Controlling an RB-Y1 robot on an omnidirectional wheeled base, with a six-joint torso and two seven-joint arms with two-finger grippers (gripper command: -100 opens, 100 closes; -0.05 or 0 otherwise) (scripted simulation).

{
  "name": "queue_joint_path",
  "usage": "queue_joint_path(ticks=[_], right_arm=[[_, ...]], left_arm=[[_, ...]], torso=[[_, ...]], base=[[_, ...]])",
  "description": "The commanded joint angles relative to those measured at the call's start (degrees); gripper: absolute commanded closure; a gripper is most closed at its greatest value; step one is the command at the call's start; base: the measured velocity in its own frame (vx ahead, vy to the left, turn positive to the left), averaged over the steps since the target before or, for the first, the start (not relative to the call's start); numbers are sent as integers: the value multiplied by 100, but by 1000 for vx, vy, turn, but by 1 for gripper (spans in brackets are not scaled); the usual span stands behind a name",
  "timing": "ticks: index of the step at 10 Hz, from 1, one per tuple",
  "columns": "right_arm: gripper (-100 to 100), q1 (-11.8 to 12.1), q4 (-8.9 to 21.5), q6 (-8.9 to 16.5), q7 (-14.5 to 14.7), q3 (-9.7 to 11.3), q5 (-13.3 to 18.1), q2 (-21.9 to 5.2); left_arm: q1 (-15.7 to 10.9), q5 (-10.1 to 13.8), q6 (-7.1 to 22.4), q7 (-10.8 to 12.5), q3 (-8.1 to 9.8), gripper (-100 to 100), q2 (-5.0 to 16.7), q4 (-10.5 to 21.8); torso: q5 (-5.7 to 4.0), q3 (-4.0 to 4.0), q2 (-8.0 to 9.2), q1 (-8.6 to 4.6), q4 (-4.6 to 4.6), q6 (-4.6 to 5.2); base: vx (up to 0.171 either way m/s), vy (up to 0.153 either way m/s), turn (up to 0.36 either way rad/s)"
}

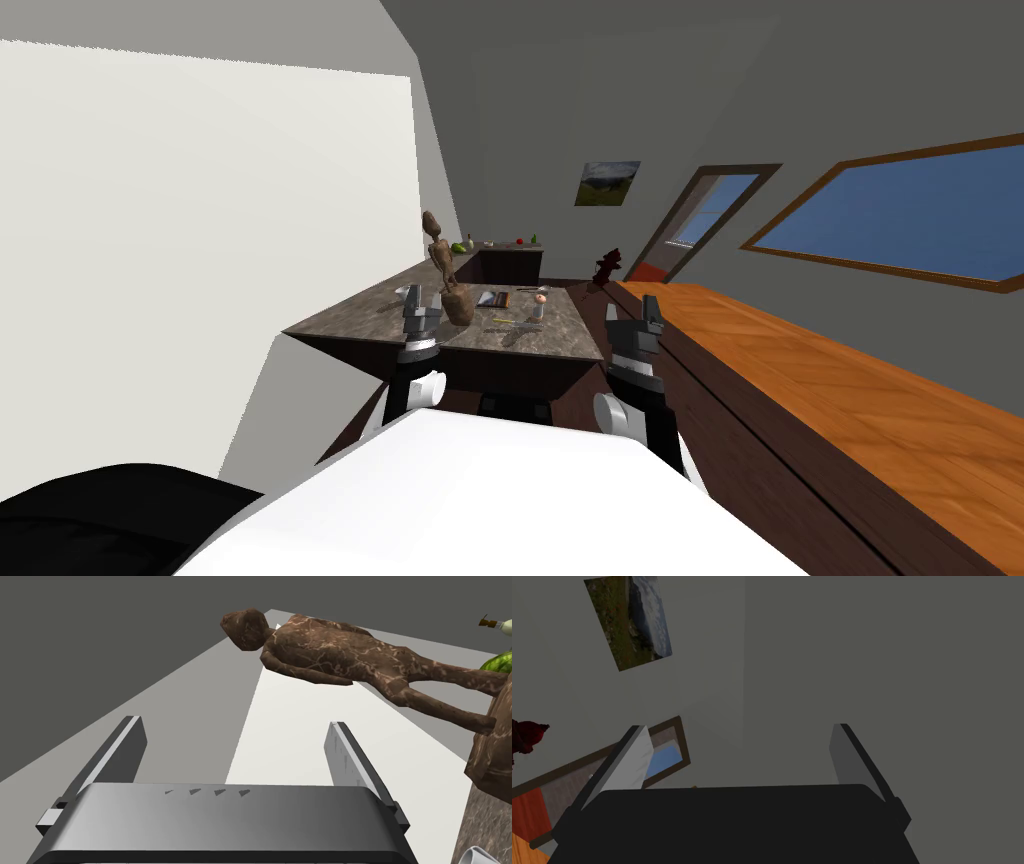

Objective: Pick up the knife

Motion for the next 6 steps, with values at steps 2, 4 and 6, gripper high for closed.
queue_joint_path(ticks=[2,4,6], right_arm=[[-100,135,110,-45,67,132,62,-410],[-100,339,295,-106,164,311,146,-758],[-100,471,422,-145,226,420,197,-1041]], left_arm=[[0,0,0,0,0,0,0,0],[-1,0,0,0,0,0,0,0],[0,0,0,0,0,0,0,0]], torso=[[-2,4,8,-9,1,0],[-5,14,25,-24,5,0],[-5,9,15,-20,4,1]], base=[[-36,-32,42],[-71,-64,83],[-28,-40,41]])
